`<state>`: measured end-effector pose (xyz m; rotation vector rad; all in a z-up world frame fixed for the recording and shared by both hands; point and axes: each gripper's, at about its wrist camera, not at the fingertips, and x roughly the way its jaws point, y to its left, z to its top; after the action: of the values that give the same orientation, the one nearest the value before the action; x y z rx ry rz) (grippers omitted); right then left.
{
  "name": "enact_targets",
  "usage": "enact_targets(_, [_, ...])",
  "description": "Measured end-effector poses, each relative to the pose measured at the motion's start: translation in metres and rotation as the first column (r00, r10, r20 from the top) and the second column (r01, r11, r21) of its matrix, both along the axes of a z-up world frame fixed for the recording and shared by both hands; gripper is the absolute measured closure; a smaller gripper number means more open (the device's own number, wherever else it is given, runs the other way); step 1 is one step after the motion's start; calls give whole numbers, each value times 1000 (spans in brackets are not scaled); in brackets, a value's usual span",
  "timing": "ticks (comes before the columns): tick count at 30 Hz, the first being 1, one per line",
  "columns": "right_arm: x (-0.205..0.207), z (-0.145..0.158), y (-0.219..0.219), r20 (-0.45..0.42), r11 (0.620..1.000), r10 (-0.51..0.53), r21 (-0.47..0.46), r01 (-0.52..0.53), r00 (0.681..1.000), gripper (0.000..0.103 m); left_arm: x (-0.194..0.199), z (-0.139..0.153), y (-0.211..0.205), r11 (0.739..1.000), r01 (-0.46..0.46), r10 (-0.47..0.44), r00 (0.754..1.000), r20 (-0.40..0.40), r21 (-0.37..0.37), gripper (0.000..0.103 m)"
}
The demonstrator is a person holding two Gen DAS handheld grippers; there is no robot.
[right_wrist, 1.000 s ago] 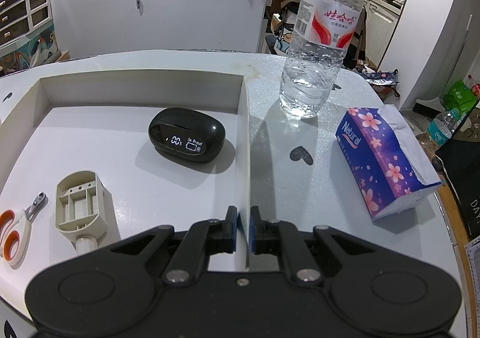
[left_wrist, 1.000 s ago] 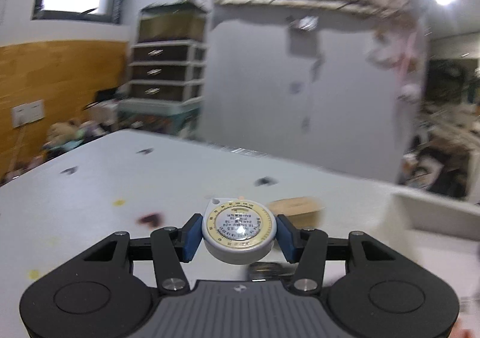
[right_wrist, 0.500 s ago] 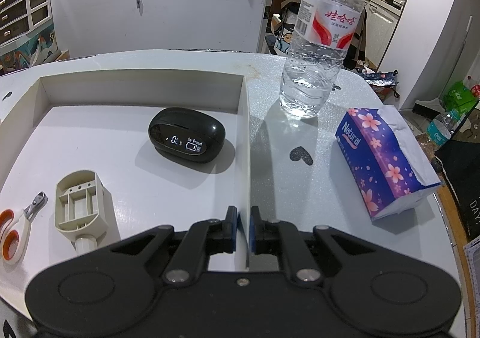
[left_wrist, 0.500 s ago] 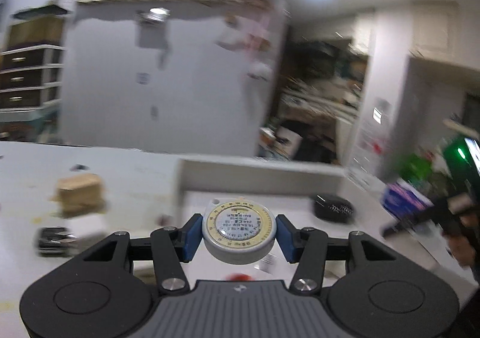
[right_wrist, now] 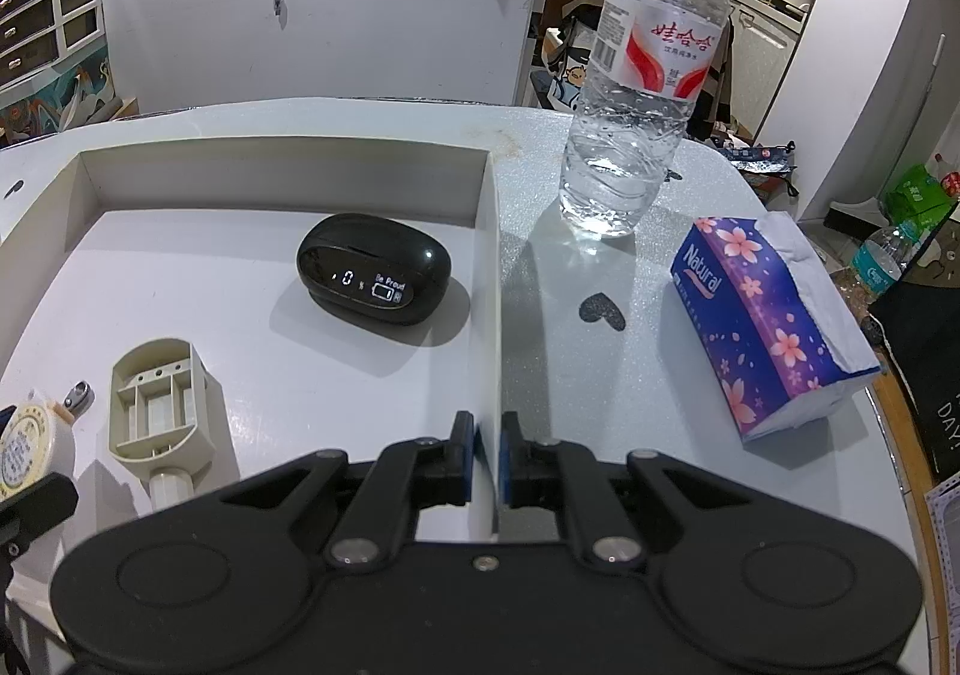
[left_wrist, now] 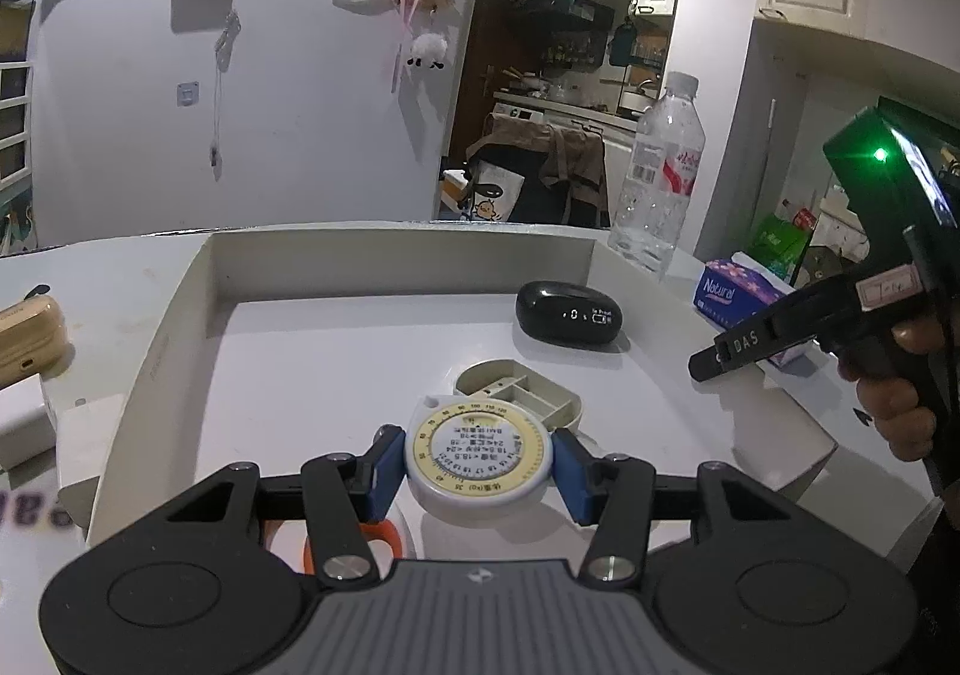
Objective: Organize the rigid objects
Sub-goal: 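Carry the tape measure into the white tray and open the left gripper, then move the left gripper back to the silver smartwatch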
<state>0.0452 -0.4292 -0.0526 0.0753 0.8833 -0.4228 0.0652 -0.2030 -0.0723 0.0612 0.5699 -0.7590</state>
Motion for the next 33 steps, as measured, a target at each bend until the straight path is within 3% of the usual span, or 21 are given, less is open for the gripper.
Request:
enact_targets(5, [0,0,0,0,1000,0,-1,0,1000,94,0,-3,-3,1000,30,-30,999,-22,0,49])
enact_targets(8, [0,0,0,0,1000,0,-1,0,1000,94,-2,-2,-4,999,34,-34,999,-24,-6,32])
enact_targets(9, [0,0,0,0,1000,0,-1,0,1000,94,-3,-1,-4,999,33,-33,999,-18,-6,30])
enact_targets(24, [0,0,0,-1,1000,0,-1,0,1000,94,-5,0,-2,999,32,-32,999,-25,-14,30])
enact_targets(33, [0,0,0,-1,1000,0,-1,0,1000,94,-13,23,14,998,16,-14,999,43,-55,30])
